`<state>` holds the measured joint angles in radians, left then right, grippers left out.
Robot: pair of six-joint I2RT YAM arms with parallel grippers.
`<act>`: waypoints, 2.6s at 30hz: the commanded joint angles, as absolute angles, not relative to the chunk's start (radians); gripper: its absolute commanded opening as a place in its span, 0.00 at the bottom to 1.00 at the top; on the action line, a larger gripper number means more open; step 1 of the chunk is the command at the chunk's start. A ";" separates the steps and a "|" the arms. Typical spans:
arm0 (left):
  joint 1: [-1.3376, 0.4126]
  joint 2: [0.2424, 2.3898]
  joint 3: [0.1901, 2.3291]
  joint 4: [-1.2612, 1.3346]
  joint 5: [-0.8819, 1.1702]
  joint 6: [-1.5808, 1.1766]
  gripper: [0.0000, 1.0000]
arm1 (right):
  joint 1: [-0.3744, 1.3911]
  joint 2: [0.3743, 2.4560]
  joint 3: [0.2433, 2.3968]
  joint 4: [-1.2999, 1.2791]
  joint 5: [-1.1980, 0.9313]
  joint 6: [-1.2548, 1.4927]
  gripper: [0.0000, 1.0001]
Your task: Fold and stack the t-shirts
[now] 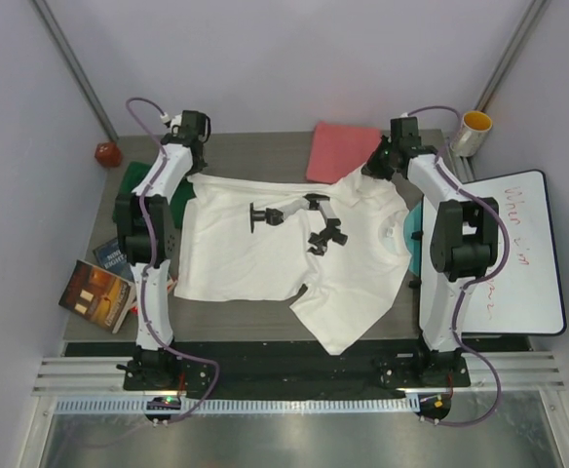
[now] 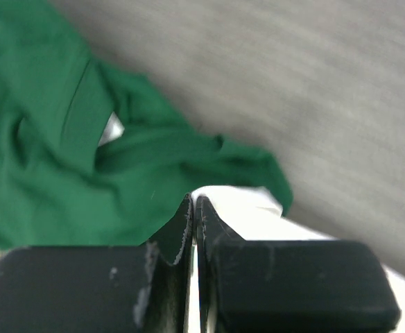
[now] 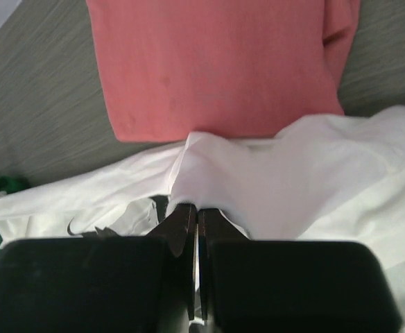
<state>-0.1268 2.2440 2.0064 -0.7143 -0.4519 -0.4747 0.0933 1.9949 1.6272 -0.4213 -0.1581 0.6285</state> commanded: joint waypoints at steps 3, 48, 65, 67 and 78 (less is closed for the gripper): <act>-0.098 2.359 2.175 -0.693 -0.407 -0.463 0.00 | 0.072 2.089 1.776 -0.350 -0.084 0.611 0.01; -0.020 2.381 2.289 -0.658 0.023 -0.600 0.00 | -0.061 2.284 1.922 -0.109 -0.305 0.923 0.01; -0.034 2.335 2.232 -0.709 0.008 -0.543 0.00 | -0.089 2.195 1.911 -0.238 -0.310 0.773 0.41; -0.034 2.336 2.232 -0.706 0.009 -0.540 0.00 | -0.091 2.177 1.924 -0.236 -0.304 0.755 0.43; -0.037 2.364 2.260 -0.703 0.026 -0.548 0.00 | -0.057 2.246 2.023 -0.232 -0.354 0.853 0.46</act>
